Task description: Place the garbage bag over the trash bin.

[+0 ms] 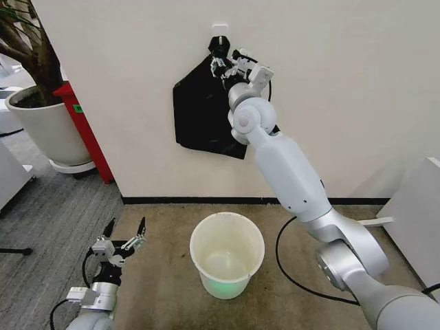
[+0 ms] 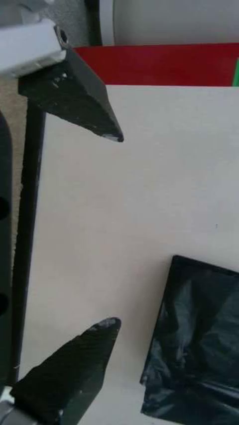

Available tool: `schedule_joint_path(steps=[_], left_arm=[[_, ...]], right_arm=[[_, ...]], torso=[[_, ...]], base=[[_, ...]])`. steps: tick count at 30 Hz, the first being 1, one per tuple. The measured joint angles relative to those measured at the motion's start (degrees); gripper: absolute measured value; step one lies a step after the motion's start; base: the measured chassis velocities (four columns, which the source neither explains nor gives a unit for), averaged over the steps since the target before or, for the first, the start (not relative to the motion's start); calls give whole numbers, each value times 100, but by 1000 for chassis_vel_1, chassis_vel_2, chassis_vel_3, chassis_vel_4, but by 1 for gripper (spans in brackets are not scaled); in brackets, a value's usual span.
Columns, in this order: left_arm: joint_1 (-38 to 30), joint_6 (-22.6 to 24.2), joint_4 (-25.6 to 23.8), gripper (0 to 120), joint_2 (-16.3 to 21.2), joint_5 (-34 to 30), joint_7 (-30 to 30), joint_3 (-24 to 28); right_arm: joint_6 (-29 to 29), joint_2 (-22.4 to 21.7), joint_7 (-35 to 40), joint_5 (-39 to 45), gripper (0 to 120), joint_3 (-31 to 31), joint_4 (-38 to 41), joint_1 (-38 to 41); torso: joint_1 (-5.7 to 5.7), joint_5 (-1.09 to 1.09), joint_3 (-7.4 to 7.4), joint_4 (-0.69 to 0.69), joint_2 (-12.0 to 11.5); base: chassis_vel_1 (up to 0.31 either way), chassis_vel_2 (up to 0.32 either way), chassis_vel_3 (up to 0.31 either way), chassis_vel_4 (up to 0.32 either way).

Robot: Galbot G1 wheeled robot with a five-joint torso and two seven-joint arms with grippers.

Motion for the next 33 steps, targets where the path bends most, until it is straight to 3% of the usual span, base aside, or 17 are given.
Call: schedule_joint_path(steps=[4,33], left_arm=[[-6,0,21,100,0,1,-2,8],[-57,5,71,100,12,-12,-15,6]], right_arm=[[-3,-7,11,0,0,-7,19,-2],[-63,-231,76,-180,0,-204,428,-478]], torso=[[0,0,0,0,1],[0,0,0,0,1]], base=[[0,0,0,0],[0,0,0,0]])
